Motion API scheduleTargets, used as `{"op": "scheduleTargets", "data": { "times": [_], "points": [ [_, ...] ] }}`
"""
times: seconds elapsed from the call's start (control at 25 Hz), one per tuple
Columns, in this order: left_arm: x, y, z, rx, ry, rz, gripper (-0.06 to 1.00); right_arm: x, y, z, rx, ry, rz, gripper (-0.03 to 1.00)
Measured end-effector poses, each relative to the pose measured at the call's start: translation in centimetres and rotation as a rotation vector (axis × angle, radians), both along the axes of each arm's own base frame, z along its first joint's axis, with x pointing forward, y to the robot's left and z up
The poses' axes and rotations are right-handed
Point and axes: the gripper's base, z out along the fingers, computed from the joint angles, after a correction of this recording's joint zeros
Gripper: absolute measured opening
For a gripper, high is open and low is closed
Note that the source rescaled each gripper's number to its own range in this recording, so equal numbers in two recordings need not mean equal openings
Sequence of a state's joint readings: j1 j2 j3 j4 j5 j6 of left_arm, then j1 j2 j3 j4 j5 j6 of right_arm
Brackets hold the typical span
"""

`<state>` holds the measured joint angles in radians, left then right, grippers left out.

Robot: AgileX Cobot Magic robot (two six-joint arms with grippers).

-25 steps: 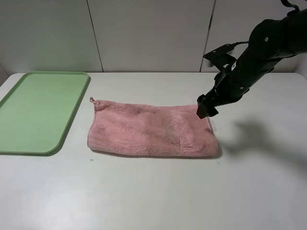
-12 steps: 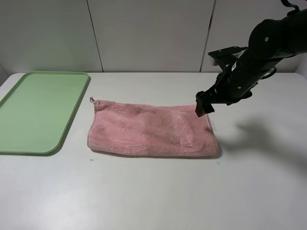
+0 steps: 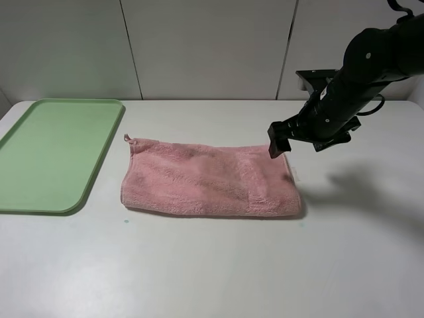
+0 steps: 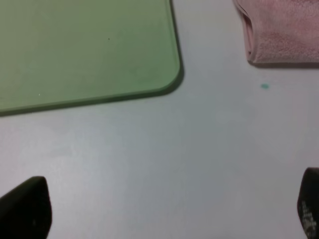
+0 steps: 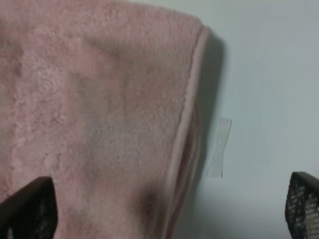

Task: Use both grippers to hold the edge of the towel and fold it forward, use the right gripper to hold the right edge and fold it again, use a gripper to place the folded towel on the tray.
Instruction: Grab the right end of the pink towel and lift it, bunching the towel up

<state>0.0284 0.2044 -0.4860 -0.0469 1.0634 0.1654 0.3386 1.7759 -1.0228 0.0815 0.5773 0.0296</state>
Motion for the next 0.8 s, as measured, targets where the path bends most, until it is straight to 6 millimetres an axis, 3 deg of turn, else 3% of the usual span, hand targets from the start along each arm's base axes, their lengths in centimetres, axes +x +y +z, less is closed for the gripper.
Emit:
{"op": "scheduleTargets", "data": {
  "times": [0.32,0.8],
  "points": [
    [0.0,0.0,0.0,0.000,0.000,0.000,0.99,-1.0,-0.6,-3.0,0.018,0.010,-0.049,1.00],
    [0.0,0.0,0.0,0.001,0.000,-0.001,0.99,-0.9,-0.5,-6.7,0.015,0.082,-0.087,1.00]
  ]
}}
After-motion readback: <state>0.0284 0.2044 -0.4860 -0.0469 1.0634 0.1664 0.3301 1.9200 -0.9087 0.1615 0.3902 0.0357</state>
